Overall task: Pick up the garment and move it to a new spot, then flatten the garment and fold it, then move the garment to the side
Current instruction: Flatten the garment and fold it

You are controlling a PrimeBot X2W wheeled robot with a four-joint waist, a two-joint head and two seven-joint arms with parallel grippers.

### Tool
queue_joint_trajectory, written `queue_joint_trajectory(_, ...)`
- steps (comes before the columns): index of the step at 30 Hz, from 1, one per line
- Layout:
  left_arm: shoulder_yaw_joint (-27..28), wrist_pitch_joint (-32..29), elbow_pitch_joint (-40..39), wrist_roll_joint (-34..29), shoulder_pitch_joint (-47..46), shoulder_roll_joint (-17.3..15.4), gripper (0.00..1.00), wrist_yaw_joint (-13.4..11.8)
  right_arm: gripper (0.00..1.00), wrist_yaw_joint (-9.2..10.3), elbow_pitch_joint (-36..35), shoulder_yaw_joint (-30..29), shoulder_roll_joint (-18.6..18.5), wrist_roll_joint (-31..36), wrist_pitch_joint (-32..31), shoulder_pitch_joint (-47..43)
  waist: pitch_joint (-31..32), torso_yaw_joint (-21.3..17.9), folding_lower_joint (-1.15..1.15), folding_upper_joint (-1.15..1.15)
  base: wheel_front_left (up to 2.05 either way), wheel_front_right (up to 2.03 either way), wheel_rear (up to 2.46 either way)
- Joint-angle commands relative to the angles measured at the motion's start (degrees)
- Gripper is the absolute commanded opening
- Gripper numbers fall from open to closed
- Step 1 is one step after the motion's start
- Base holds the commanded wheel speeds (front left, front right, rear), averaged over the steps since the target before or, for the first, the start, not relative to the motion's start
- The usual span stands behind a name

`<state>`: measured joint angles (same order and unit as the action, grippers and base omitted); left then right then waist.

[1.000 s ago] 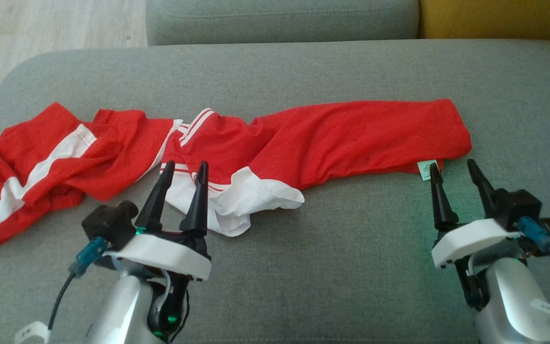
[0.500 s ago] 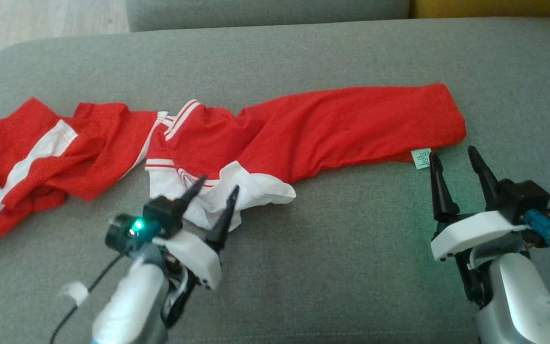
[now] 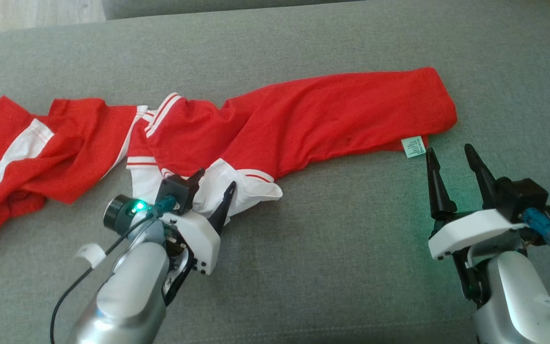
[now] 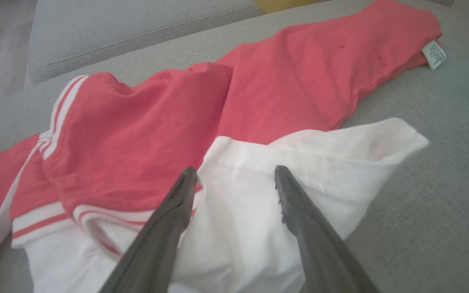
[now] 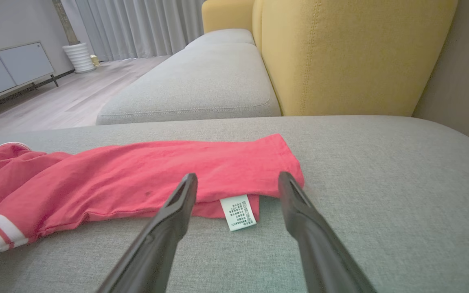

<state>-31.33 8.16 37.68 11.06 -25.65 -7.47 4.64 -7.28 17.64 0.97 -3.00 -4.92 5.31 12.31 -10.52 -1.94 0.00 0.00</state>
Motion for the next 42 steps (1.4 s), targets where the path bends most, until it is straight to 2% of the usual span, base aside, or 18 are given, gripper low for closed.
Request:
queue_joint_trajectory(1,1.3,0.5,-0.8,-0.4,-3.5,-1.3,1.0,-0.5,1.0,-0.21,-1.5,1.4,0.1,-0.3,0.7,1.8,-0.2,-0.2,0.0,0.0,0.0,0.0,0.0)
queue_joint_trajectory(5,0.9,0.7,0.7,-0.3,-4.2,-1.1,1.0,-0.4,1.0,-0.21,-1.0,1.3,0.1,-0.3,1.1,1.9,-0.2,-0.3,0.0,0.0,0.0,0.0,0.0)
queue_joint_trajectory(6,0.6,0.6,1.0,-0.3,-4.3,-1.1,0.38,-0.2,1.0,-0.21,-0.8,1.3,0.1,-0.3,1.1,1.9,-0.2,-0.3,0.0,0.0,0.0,0.0,0.0)
queue_joint_trajectory(7,0.2,0.5,1.3,-0.3,-4.4,-1.1,0.0,0.1,1.0,-0.21,-0.6,1.3,0.1,-0.4,1.1,1.9,-0.2,-0.3,0.0,0.0,0.0,0.0,0.0)
queue_joint_trajectory(13,-0.9,4.7,-2.3,0.9,-5.4,-1.1,0.0,1.6,1.0,-0.21,0.5,1.5,0.1,-0.5,1.5,2.2,1.0,0.1,0.0,0.0,0.0,0.0,0.0)
queue_joint_trajectory(18,-3.9,6.6,-12.2,3.7,-5.6,-2.6,0.0,2.7,1.0,-0.21,1.7,1.8,0.1,-0.8,1.9,2.2,2.5,-0.1,0.0,0.0,0.0,0.0,0.0)
queue_joint_trajectory(24,-2.1,6.8,-22.5,10.1,-8.6,-5.6,0.0,2.8,1.0,-0.21,2.9,2.8,0.1,-1.5,2.4,2.6,3.5,-1.2,0.0,0.0,0.0,0.0,0.0)
queue_joint_trajectory(27,0.1,5.9,-23.9,14.1,-13.4,-7.6,0.0,2.8,1.0,-0.21,3.4,4.0,0.1,-2.0,2.6,3.2,3.2,-2.5,0.0,0.0,0.0,0.0,0.0)
queue_joint_trajectory(30,4.4,3.4,-20.5,17.2,-20.1,-8.9,0.0,2.4,1.0,-0.21,3.6,5.7,0.1,-2.5,2.9,4.5,1.8,-4.2,0.0,0.0,0.0,0.0,0.0)
queue_joint_trajectory(32,7.7,2.0,-16.3,18.5,-25.0,-9.8,0.0,1.0,1.0,-0.21,3.5,7.2,0.1,-3.1,3.2,5.8,0.2,-5.7,0.0,0.0,0.0,0.0,0.0)
queue_joint_trajectory(35,10.1,1.3,-8.4,17.0,-32.3,-12.5,0.0,-1.3,1.0,-0.21,3.5,9.6,0.1,-4.1,3.7,7.9,-2.5,-8.1,0.0,0.0,0.0,0.0,0.0)
queue_joint_trajectory(41,10.9,0.6,7.6,13.9,-42.6,-15.1,0.0,-4.9,1.0,-0.21,3.7,13.7,0.1,-6.3,5.0,11.4,-7.6,-11.6,0.0,0.0,0.0,0.0,0.0)
queue_joint_trajectory(42,10.9,0.4,10.0,13.8,-43.7,-15.1,0.05,-5.1,1.0,-0.21,3.8,14.3,0.1,-6.6,5.2,11.8,-8.3,-11.9,0.0,0.0,0.0,0.0,0.0)
